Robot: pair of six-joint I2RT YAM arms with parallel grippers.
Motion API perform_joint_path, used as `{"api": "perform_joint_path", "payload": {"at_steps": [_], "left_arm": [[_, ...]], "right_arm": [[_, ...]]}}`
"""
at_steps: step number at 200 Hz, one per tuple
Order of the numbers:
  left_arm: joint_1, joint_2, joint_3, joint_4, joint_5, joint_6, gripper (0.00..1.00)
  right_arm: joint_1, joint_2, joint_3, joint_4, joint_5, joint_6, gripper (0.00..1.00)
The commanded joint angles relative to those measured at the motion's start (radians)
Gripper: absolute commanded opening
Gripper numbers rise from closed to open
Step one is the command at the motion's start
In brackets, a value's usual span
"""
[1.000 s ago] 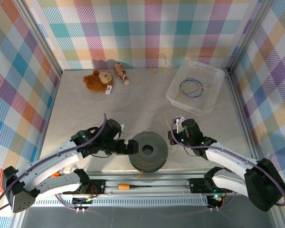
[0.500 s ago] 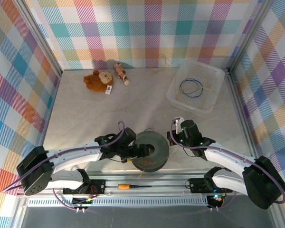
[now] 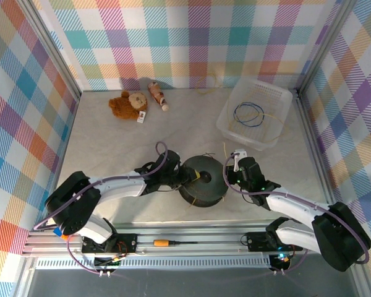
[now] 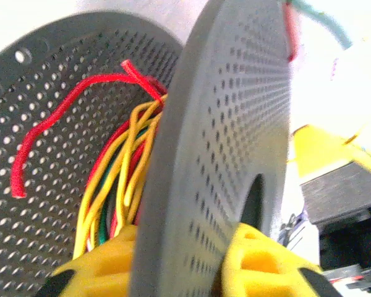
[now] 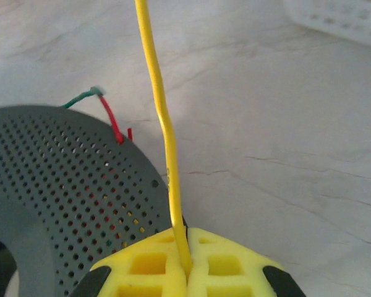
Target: Wrap the cables
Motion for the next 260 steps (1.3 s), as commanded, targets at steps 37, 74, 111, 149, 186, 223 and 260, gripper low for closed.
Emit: {"api": "perform_joint_path", "payload": {"at_steps": [37,74,111,149,186,223,260], "left_arm": [[0.061,0.134,0.066,-0.009,-0.195,0.000,0.00],[0.062,0.155,0.064,-0.014,-0.258,0.016,0.00],[0.062,0.189,0.070,-0.005,-0.300,0.004,0.00],[0.061,0.229,0.071,0.022,-0.304,-0.019,0.00],[0.060,0.253,0.065,0.041,-0.302,-0.033,0.00],[0.063,0.263,0.054,0.045,-0.315,-0.036,0.00],[0.077,0.295,0.060,0.052,-0.317,-0.035,0.00]], "right_arm": [[0.042,-0.095,-0.064,-0.030,-0.124,-0.031,0.00],[0.043,-0.183,-0.082,-0.025,-0.250,-0.097,0.00],[0.069,-0.224,-0.077,-0.050,-0.403,-0.153,0.00],[0.174,-0.094,-0.023,-0.087,-0.393,-0.212,0.00],[0.308,0.071,0.037,-0.094,-0.267,-0.291,0.00],[0.430,0.159,0.083,-0.109,-0.141,-0.360,0.00],[0.467,0.164,0.093,-0.137,-0.142,-0.373,0.00]]}}
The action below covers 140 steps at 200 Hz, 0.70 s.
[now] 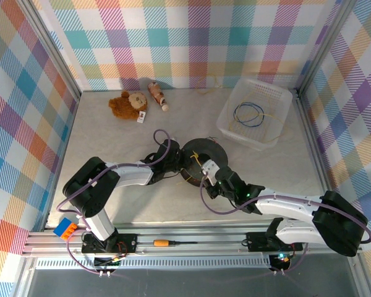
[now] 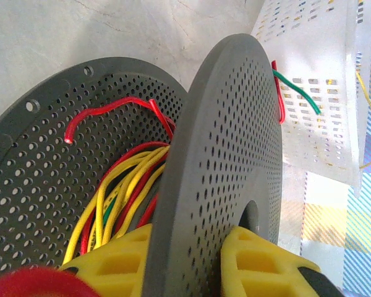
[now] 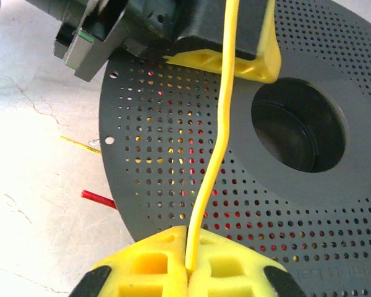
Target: Wrap the cables
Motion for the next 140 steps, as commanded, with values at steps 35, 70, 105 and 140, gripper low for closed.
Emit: {"api": "perform_joint_path", "payload": {"at_steps": [35,70,105,140], "left_arm": [[0.026,0.145,-0.003,-0.136,-0.141,-0.048,0.00],[0.046,0.177,0.010,-0.115,-0.106,-0.027,0.00],[0.048,0.206,0.019,-0.087,-0.056,-0.026,0.00],[0.047,0.200,0.000,-0.066,-0.042,-0.047,0.00]], "right_arm": [[0.107,-0.011,-0.031,-0.115,-0.287,-0.039,0.00],[0.107,0.010,-0.004,-0.157,-0.301,-0.045,0.04],[0.106,0.117,0.047,-0.180,-0.268,-0.023,0.00],[0.087,0.275,0.162,-0.273,-0.194,0.037,0.00]]}}
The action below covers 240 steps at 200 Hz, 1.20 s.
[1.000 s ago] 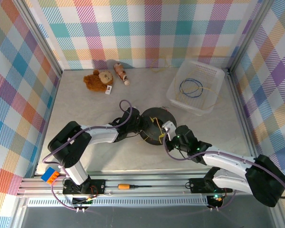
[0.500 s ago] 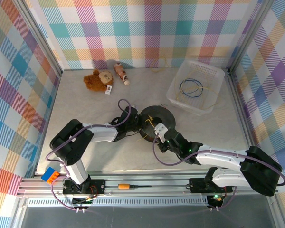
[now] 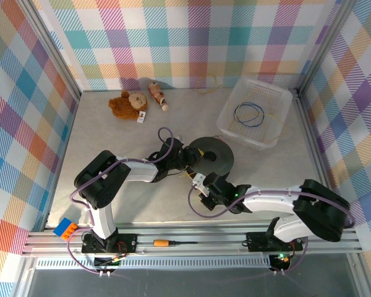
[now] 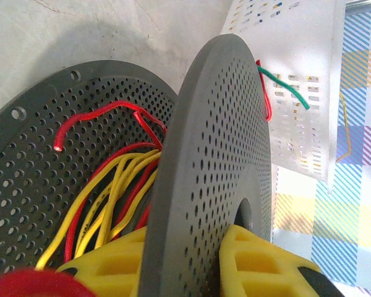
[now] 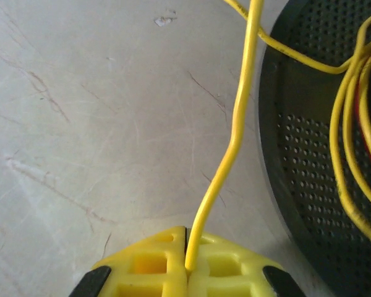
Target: Wrap the cables
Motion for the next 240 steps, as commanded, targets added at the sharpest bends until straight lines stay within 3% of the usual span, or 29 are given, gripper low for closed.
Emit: {"api": "perform_joint_path", "payload": {"at_steps": [1,26,93,127,240], "left_arm": [[0.020,0.078,-0.041,-0.220,-0.144,-0.012,0.00],[0.018,0.066,-0.050,-0.221,-0.145,-0.017,0.00],[0.008,0.066,-0.057,-0.216,-0.162,-0.051,0.01],[0.012,0.055,-0.052,-0.209,-0.144,-0.046,0.23],[0.035,-0.074,-0.091,-0.242,-0.109,-0.016,0.70]], "right_arm": [[0.018,0.086,0.080,-0.117,-0.102,0.079,0.00],[-0.001,0.141,0.119,-0.150,-0.068,0.160,0.00],[-0.058,0.115,0.099,-0.235,-0.009,0.400,0.00],[-0.058,0.109,0.077,-0.208,-0.024,0.391,0.00],[-0.101,0.156,0.126,-0.289,-0.011,0.448,0.00]]}}
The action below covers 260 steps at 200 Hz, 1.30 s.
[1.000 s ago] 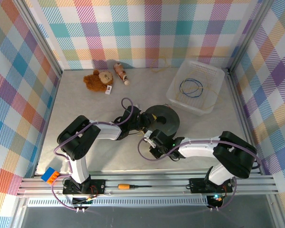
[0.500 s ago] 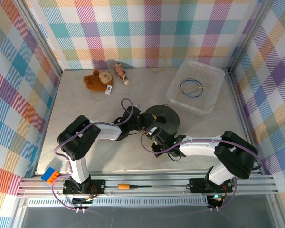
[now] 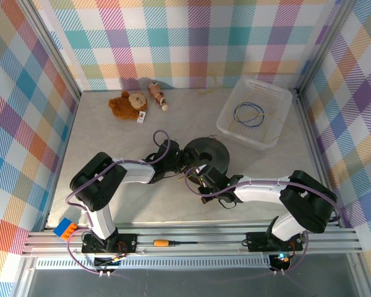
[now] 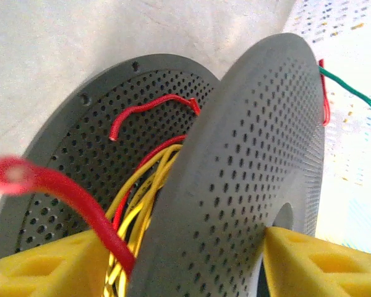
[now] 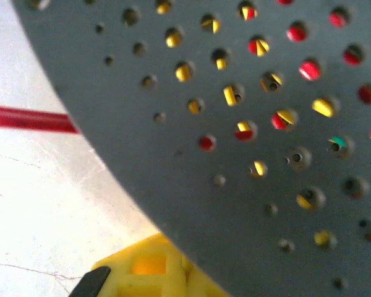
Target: Wrap the cables
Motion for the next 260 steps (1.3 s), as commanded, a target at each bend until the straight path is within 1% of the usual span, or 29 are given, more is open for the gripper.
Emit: {"api": "perform_joint_path", "payload": {"at_steps": [1,19,26,37,52,64,103,118,142,153,171,174,180,187,227,260], "left_arm": [[0.020,-0.021,-0.046,-0.134,-0.052,0.008,0.71],[0.020,-0.049,-0.062,-0.138,-0.048,0.008,0.76],[0.020,-0.058,-0.069,-0.140,-0.046,0.008,0.77],[0.020,-0.073,-0.077,-0.142,-0.045,0.008,0.81],[0.020,-0.090,-0.086,-0.157,-0.047,0.014,0.86],[0.021,-0.107,-0.095,-0.176,-0.055,0.023,0.90],[0.023,-0.174,-0.112,-0.249,-0.104,0.060,0.91],[0.027,-0.198,-0.113,-0.282,-0.123,0.071,0.92],[0.030,-0.229,-0.112,-0.323,-0.148,0.086,0.92],[0.030,-0.233,-0.107,-0.332,-0.149,0.090,0.93],[0.030,-0.221,-0.101,-0.327,-0.135,0.091,0.92],[0.030,-0.219,-0.099,-0.324,-0.131,0.090,0.92],[0.031,-0.216,-0.099,-0.319,-0.125,0.089,0.92],[0.030,-0.215,-0.101,-0.313,-0.117,0.087,0.91],[0.026,-0.259,-0.114,-0.341,-0.099,0.095,0.89],[0.009,-0.362,-0.116,-0.464,-0.137,0.135,0.88]], "right_arm": [[-0.015,0.049,0.001,-0.136,0.010,0.038,0.00],[-0.015,0.058,0.014,-0.126,0.011,0.042,0.01],[-0.016,0.060,0.024,-0.125,0.011,0.040,0.04],[-0.016,0.063,0.043,-0.124,0.008,0.033,0.13],[-0.014,0.061,0.071,-0.120,0.001,0.015,0.20],[-0.017,0.064,0.097,-0.118,-0.007,-0.002,0.28],[-0.015,0.059,0.131,-0.117,-0.043,-0.025,0.37],[-0.015,0.048,0.123,-0.151,-0.015,0.009,0.43],[-0.016,0.008,0.088,-0.192,0.037,0.087,0.46],[-0.013,-0.019,0.064,-0.172,0.043,0.097,0.50],[-0.012,-0.059,0.008,-0.072,-0.003,0.076,0.59],[-0.012,-0.062,0.003,-0.059,-0.008,0.073,0.67],[-0.012,-0.065,0.001,-0.049,-0.010,0.068,0.74],[-0.013,-0.068,-0.001,-0.040,-0.008,0.061,0.80],[-0.012,-0.064,-0.008,0.017,0.038,0.068,0.82],[-0.012,-0.014,0.029,0.037,0.030,0.066,0.82]]}}
